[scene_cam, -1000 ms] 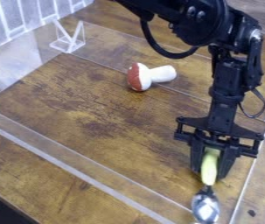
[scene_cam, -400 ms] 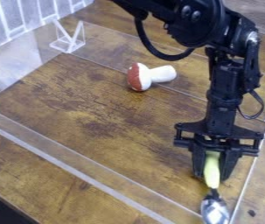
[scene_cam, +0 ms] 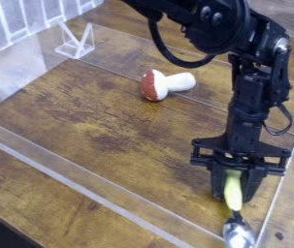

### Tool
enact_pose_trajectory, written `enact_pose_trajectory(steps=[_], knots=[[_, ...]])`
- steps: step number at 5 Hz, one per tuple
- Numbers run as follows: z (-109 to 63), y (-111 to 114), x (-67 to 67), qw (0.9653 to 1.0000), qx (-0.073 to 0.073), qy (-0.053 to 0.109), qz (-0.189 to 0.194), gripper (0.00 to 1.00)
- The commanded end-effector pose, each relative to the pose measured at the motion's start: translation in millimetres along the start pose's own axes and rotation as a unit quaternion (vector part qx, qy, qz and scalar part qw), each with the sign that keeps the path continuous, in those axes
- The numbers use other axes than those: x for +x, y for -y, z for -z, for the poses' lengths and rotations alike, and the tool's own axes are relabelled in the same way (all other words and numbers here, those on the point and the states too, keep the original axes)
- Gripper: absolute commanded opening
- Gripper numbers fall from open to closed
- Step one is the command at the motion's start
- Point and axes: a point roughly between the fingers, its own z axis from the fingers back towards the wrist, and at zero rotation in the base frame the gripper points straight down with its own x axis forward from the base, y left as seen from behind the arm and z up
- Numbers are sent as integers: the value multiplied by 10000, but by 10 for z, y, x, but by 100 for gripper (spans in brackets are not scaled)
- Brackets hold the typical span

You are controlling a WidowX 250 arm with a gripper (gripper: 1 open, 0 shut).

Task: Move the green spoon to the left

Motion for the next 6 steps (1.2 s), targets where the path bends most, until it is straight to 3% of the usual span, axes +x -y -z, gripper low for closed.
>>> enact_pose_trajectory(steps=[1, 3, 5, 6], knots=[[-213, -9, -38, 9995, -61, 250, 181, 0], [-209, 9, 47, 9993, 44, 344, 159, 0], [-204, 169, 150, 9990, 40, 418, -116, 0], [-184, 128, 48, 9989, 46, 457, 55, 0]])
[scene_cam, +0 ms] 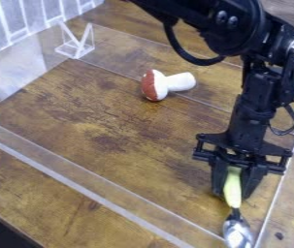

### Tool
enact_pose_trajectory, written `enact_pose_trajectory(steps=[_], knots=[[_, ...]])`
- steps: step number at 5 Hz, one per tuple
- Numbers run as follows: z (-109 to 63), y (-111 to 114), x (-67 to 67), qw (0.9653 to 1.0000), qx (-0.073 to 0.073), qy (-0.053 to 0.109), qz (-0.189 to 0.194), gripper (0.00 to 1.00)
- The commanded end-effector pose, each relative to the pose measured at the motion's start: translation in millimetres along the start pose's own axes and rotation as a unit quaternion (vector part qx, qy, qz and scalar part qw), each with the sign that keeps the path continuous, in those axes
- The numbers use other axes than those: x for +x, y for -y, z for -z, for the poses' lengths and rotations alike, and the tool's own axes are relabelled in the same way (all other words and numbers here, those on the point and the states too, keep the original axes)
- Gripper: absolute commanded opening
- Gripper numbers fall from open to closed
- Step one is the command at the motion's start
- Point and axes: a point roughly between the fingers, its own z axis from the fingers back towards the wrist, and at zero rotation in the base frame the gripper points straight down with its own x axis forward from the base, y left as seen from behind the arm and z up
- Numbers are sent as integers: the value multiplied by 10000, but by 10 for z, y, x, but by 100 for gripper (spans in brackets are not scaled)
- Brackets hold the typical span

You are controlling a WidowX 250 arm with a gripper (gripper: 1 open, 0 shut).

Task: Move the green spoon to the left

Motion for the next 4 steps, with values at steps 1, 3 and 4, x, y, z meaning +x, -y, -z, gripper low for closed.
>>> enact_pose_trajectory(steps=[1, 3, 4], knots=[[-167, 20, -177, 9992, -109, 211, 333, 0], [-514, -146, -284, 9956, -202, 327, 856, 0], [-910, -356, -278, 9940, -318, 462, 934, 0]])
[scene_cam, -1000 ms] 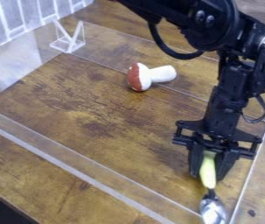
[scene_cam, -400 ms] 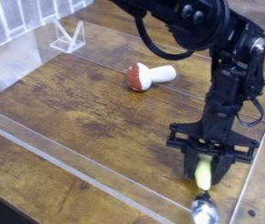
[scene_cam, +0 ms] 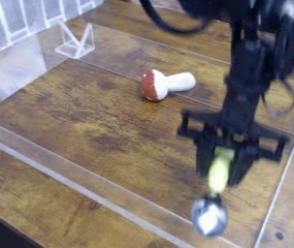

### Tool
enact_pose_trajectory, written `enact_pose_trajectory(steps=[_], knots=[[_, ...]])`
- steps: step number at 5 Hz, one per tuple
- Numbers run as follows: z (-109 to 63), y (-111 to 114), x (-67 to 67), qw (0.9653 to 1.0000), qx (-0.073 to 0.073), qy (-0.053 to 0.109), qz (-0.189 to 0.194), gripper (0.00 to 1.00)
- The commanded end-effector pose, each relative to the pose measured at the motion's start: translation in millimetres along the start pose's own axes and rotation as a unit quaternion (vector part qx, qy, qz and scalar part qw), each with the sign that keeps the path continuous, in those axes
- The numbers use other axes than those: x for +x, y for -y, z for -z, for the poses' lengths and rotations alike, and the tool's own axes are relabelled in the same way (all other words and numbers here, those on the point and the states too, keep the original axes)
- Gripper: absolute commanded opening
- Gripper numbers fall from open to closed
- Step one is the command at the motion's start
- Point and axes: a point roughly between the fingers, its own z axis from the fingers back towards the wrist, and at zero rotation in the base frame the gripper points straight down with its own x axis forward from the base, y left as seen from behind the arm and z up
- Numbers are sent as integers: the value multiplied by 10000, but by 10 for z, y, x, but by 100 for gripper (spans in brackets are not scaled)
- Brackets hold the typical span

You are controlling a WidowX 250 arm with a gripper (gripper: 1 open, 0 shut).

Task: Move the green spoon to the left

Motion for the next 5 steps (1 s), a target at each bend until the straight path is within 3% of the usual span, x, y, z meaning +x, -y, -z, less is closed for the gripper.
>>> enact_pose_trajectory(steps=[1, 2, 3, 4, 5], knots=[[-715, -357, 64, 9978, -299, 566, -151, 0], [-723, -713, 134, 9960, -181, 594, -649, 0], [-679, -1090, 158, 9911, -134, 594, -1184, 0], [-544, -1464, 138, 9871, -147, 607, -1478, 0], [-382, -1767, 89, 9805, -217, 575, -1869, 0]])
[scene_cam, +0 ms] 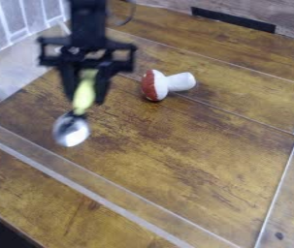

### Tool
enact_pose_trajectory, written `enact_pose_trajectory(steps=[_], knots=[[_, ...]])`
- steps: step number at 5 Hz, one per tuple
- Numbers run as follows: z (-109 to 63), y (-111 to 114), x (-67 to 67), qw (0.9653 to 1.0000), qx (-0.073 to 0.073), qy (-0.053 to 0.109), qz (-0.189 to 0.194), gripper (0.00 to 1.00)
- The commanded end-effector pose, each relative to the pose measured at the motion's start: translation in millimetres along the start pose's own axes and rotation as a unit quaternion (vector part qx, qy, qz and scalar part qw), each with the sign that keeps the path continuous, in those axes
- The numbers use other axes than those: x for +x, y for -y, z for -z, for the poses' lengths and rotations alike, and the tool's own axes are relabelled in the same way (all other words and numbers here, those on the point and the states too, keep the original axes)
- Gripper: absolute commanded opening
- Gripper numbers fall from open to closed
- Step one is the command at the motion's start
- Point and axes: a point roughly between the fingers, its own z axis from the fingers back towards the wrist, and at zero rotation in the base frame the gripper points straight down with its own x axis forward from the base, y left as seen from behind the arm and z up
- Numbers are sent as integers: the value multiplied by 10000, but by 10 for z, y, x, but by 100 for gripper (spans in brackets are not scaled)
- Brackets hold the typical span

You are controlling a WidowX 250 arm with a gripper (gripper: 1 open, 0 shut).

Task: Move the green spoon to the left

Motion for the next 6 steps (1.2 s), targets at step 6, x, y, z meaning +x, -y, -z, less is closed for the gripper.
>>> enact_pose_trajectory(steps=[6], knots=[[-52, -396, 262, 9912, -251, 131, -1295, 0]])
